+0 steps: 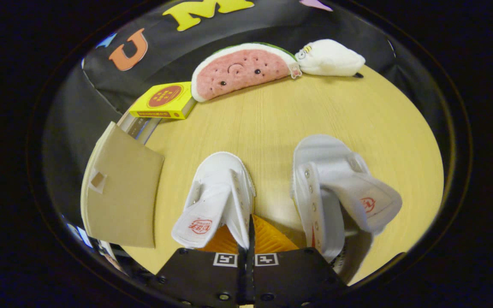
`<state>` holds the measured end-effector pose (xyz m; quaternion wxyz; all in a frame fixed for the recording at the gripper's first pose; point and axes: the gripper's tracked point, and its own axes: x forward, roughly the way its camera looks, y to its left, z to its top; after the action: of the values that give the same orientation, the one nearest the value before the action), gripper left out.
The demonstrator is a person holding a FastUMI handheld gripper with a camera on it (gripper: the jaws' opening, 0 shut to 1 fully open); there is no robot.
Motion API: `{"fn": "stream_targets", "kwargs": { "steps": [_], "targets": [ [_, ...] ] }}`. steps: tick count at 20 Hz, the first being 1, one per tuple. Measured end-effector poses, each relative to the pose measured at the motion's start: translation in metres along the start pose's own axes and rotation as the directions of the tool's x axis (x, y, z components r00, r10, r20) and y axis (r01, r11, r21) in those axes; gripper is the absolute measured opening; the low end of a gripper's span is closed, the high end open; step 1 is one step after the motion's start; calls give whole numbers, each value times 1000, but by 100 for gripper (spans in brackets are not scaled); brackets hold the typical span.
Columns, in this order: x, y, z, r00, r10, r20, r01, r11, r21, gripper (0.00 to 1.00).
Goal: Open the storage box then place both shoes into the box .Put the left shoe in first, then the right shoe, with the right side of both shoes facing outward in a uniform manner.
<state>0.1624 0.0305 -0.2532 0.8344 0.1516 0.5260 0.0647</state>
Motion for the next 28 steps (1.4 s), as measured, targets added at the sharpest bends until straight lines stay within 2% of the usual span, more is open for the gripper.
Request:
{"fn": "stream_targets", "kwargs": {
  "steps": [3, 8, 14, 17, 22, 28],
  "targets": [
    [-21, 11, -13, 997, 69, -32, -67, 996, 63, 0],
    [-65, 44, -1, 997, 79, 12, -79, 997, 13, 0],
    [-143, 126, 15, 987, 156, 48, -156, 988, -16, 0],
    [-167, 169, 30, 984, 158, 83, -158, 987, -7, 0],
    [-156, 246, 42, 982, 150, 116, -153, 988, 21, 0],
    [-81, 314, 30, 989, 92, 114, -98, 994, 45, 0]
  ]
}}
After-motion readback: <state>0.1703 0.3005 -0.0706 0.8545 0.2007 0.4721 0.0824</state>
